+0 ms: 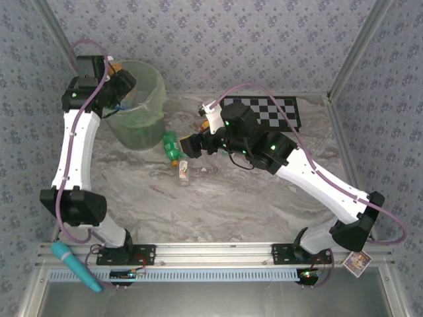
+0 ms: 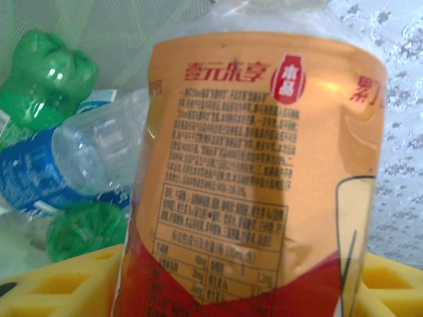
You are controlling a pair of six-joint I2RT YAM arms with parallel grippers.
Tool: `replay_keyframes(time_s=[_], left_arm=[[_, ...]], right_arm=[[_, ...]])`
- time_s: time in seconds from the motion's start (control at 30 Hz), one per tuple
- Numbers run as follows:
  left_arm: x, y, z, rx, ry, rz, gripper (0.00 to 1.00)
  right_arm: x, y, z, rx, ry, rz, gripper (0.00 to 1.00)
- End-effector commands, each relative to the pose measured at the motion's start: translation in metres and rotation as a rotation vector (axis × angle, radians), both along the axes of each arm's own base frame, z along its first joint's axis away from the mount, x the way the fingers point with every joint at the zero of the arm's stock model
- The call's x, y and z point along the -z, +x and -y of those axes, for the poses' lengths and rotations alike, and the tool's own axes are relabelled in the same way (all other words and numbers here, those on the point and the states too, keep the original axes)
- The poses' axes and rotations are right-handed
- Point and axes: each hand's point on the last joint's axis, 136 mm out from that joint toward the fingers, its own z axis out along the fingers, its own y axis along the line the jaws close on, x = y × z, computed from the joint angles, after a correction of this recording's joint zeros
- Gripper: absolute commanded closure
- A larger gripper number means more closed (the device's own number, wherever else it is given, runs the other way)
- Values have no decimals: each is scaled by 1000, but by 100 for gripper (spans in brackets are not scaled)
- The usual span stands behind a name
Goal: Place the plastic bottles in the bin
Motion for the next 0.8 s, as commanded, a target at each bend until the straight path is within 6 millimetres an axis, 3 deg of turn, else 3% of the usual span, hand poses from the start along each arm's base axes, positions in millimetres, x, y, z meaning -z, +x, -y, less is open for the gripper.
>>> replay_keyframes(time_s=[0.0, 0.2, 0.37, 0.57, 0.77], left_arm=[[-12, 21, -3, -23, -36, 39, 37], [1, 55, -1, -33, -69, 11, 36], [5, 72, 7, -7, -102, -11, 30], [0, 71, 8, -1, -103, -12, 5], [-14, 57, 7, 13, -85, 7, 3]], right_arm=[[-5, -3, 9, 18, -13, 25, 0], [-4, -2, 12, 33, -21, 27, 0], [-4, 0, 13, 41, -26, 30, 0], [-4, 1, 13, 45, -27, 31, 0], [-3, 3, 7, 27, -26, 28, 0]])
